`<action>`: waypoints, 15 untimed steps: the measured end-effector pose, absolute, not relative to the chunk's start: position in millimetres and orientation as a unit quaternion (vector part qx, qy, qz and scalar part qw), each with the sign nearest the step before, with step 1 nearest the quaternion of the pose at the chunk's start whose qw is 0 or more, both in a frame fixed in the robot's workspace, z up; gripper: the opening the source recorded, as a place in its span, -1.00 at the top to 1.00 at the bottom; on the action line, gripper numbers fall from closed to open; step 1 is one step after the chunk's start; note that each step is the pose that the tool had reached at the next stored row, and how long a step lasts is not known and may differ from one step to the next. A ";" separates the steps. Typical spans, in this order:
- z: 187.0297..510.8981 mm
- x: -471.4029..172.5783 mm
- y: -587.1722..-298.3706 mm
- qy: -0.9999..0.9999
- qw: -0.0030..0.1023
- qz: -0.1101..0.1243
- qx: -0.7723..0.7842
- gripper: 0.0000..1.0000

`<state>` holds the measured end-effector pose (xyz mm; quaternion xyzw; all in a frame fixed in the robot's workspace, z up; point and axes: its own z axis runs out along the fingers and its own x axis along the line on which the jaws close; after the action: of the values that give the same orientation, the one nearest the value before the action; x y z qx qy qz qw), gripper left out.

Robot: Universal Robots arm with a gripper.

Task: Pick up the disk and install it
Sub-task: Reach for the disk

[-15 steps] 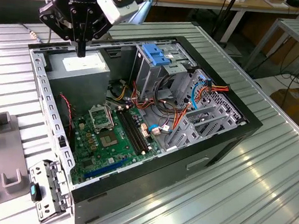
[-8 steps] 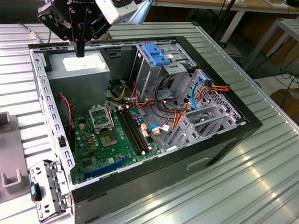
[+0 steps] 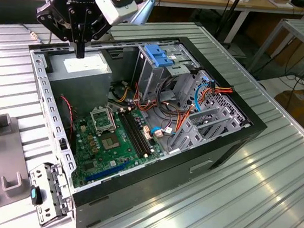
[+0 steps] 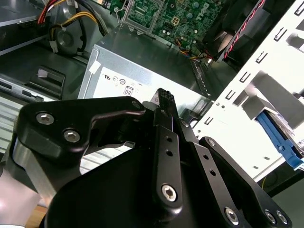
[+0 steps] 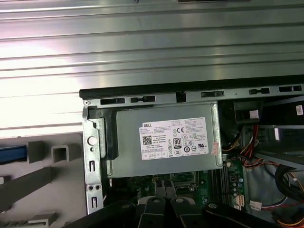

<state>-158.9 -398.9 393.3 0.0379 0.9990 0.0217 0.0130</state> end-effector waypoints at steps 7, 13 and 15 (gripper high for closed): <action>393.3 -161.0 -398.9 0.999 0.013 0.022 0.038 0.79; 393.3 -163.1 -398.9 0.999 0.013 0.022 0.038 0.79; 393.3 -163.7 -398.9 0.999 0.013 0.022 0.038 0.79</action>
<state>-163.7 -398.9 393.3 0.0379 0.9990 0.0217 0.0130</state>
